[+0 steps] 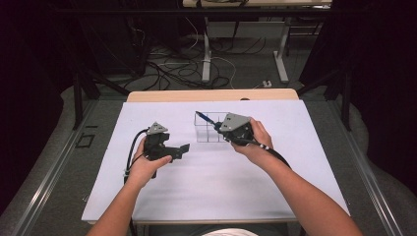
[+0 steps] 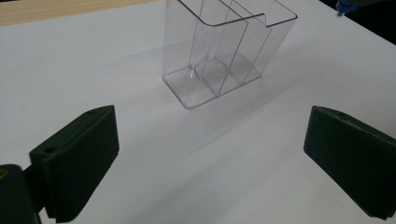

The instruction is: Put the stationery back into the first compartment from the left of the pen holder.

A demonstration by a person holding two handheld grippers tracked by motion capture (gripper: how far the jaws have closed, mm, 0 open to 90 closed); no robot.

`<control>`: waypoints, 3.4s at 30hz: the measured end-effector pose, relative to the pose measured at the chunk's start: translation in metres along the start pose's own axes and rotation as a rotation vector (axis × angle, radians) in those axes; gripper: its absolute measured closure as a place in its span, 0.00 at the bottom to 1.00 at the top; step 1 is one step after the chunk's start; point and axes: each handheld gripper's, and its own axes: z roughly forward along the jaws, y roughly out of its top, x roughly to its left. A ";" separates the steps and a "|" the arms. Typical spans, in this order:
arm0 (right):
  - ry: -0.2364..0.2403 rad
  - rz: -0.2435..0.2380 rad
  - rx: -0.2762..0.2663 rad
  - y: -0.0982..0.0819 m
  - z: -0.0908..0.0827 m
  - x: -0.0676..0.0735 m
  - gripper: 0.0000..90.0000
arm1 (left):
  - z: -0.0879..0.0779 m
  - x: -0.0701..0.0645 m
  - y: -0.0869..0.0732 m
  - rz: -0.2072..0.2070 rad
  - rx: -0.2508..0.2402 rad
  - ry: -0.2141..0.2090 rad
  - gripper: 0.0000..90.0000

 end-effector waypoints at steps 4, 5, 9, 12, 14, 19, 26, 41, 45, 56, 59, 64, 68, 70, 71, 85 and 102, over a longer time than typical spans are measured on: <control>0.019 0.094 -0.028 0.005 0.004 -0.009 0.89 | 0.000 0.000 0.000 0.003 0.000 0.003 0.01; 0.026 0.114 -0.034 0.006 0.005 -0.011 0.89 | 0.000 0.000 0.000 -0.003 -0.001 0.005 0.00; 0.052 0.190 -0.068 0.011 0.010 -0.018 0.89 | 0.000 0.002 -0.001 0.001 -0.009 0.021 0.00; 0.064 0.239 -0.085 0.013 0.014 -0.021 0.89 | 0.000 0.002 -0.002 -0.001 -0.017 0.030 0.00; 0.069 0.257 -0.099 0.015 0.018 -0.023 0.89 | -0.001 0.003 -0.002 -0.001 -0.015 0.036 0.00; 0.078 0.293 -0.116 0.019 0.030 -0.023 0.89 | -0.001 0.003 -0.001 0.012 -0.018 0.024 0.00; 0.074 0.332 -0.105 0.018 0.048 -0.021 0.89 | -0.004 0.005 -0.001 0.014 -0.033 0.023 0.00; 0.054 0.393 -0.119 0.024 0.074 -0.017 0.88 | -0.004 0.008 -0.002 0.020 -0.018 0.038 0.00; 0.048 0.416 -0.113 0.025 0.080 -0.017 0.89 | -0.001 0.006 -0.004 0.033 -0.017 0.034 0.00; 0.018 0.487 -0.027 0.024 0.088 -0.013 0.88 | 0.000 0.005 -0.004 0.038 -0.008 0.031 0.00; 0.012 0.497 -0.023 0.023 0.090 -0.013 0.88 | 0.000 0.005 -0.004 0.040 -0.005 0.034 0.00; 0.007 0.524 -0.004 0.019 0.092 -0.014 0.88 | 0.000 0.004 -0.004 0.051 0.012 0.020 0.00; 0.007 0.563 0.028 0.017 0.092 -0.014 0.88 | 0.001 0.004 -0.004 0.052 0.006 0.029 0.00; 0.004 0.567 0.029 0.016 0.093 -0.016 0.88 | 0.001 0.004 -0.004 0.054 0.005 0.030 0.00; 0.004 0.573 0.034 0.016 0.093 -0.016 0.88 | 0.002 0.004 -0.005 0.055 0.007 0.030 0.00; -0.010 0.602 0.001 0.015 0.081 -0.022 0.57 | 0.001 0.005 -0.005 0.057 0.013 0.031 0.00; -0.078 0.572 0.106 0.005 0.035 -0.024 0.17 | -0.001 0.007 -0.006 0.037 -0.002 0.036 0.00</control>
